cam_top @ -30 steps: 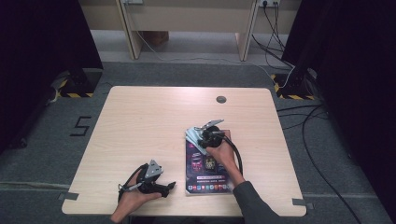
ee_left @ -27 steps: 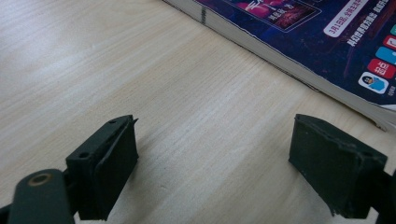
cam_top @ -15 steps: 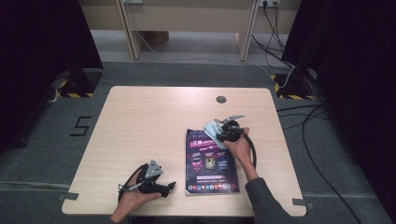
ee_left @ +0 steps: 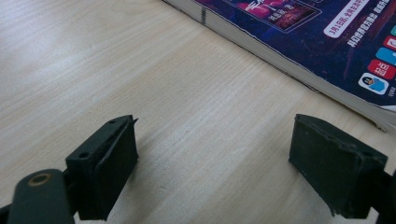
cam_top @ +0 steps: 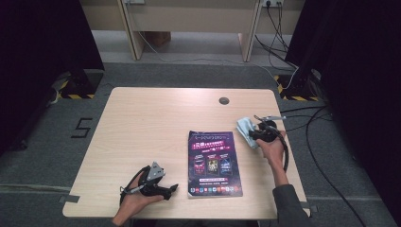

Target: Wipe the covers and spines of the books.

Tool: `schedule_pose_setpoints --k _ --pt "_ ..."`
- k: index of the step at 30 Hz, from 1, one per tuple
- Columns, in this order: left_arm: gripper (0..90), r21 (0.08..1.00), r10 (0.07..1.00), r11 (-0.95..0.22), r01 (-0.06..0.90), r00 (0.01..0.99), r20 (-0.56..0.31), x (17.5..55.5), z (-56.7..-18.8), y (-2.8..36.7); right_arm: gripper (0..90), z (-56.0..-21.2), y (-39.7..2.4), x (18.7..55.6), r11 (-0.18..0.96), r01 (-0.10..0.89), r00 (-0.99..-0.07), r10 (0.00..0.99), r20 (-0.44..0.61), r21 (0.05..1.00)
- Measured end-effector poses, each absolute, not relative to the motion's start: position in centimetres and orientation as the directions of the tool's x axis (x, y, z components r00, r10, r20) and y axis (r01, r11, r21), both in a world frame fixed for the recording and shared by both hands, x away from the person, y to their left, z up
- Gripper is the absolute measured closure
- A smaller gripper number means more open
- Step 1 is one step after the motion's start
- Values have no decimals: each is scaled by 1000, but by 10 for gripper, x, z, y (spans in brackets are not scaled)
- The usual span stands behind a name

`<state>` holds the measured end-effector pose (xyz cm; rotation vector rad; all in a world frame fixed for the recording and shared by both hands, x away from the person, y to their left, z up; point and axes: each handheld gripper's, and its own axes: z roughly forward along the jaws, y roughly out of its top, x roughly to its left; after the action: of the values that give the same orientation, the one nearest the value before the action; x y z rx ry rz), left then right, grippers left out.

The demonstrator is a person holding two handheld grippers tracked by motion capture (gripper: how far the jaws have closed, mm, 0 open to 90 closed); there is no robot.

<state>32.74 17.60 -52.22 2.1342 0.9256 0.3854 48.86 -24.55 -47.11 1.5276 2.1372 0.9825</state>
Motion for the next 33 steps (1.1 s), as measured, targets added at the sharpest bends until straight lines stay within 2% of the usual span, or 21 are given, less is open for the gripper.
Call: schedule_pose_setpoints --k 7,15,20,26,29,33 --pt "139 749 722 -444 491 692 -25 328 -522 176 795 -478 -280 480 165 714 -318 942 105 681" --pt "143 748 724 -444 493 689 -25 328 -522 174 768 -487 -289 479 169 733 -288 955 75 659" --pt "147 741 727 -445 502 686 -28 328 -521 174 697 -489 -285 478 187 744 -291 955 59 642" --pt "191 740 745 -412 531 664 -63 331 -518 175 529 -481 -282 473 180 722 -285 957 49 668" --pt "196 744 749 -379 550 655 -102 332 -518 175 475 -472 -280 467 167 701 -285 957 58 694" --pt "196 750 746 -377 544 658 -102 333 -517 172 413 -462 -276 456 180 675 -315 947 59 715"
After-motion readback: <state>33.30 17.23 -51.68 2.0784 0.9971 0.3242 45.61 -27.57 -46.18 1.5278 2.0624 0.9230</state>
